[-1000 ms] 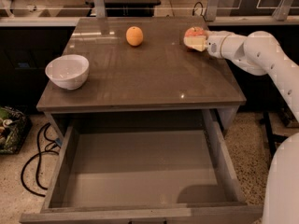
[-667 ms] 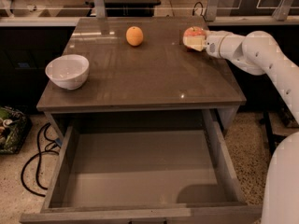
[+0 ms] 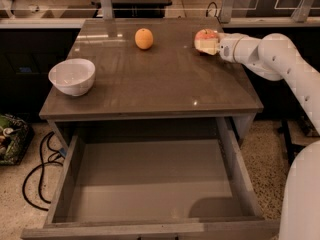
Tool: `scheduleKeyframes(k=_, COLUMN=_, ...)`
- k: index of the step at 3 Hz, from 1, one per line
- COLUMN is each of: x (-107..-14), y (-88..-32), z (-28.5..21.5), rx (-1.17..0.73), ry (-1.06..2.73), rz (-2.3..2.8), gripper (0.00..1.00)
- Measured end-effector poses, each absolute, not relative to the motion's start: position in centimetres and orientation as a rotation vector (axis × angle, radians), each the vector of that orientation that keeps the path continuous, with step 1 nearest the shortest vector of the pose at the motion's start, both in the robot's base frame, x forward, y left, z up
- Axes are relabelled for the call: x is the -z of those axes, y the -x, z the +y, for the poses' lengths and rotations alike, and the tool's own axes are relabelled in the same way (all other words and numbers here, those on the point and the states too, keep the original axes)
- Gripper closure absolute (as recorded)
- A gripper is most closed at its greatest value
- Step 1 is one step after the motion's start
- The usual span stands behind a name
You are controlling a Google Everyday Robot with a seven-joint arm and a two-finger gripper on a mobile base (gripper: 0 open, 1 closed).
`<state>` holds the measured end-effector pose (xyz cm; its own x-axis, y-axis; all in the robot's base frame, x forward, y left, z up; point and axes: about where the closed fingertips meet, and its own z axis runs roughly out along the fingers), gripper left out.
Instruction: Place apple into top drawer
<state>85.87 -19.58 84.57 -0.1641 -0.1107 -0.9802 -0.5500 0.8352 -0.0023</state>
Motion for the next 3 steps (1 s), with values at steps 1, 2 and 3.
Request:
scheduleKeyframes(k=1, x=-84.6, y=-85.9, z=-19.6, rx=-0.418, ry=0.515, rz=1.713, gripper=1.00)
scheduleKeyframes(k=2, x=-86.6, y=-84.1, z=-19.2, rx=-0.424, ry=0.570, rz=1.704, gripper=1.00)
scheduleKeyframes(k=3, x=-89.9, y=-80.4, z=-19.6, rx=-0.376, ry=0.644, rz=1.692, gripper=1.00)
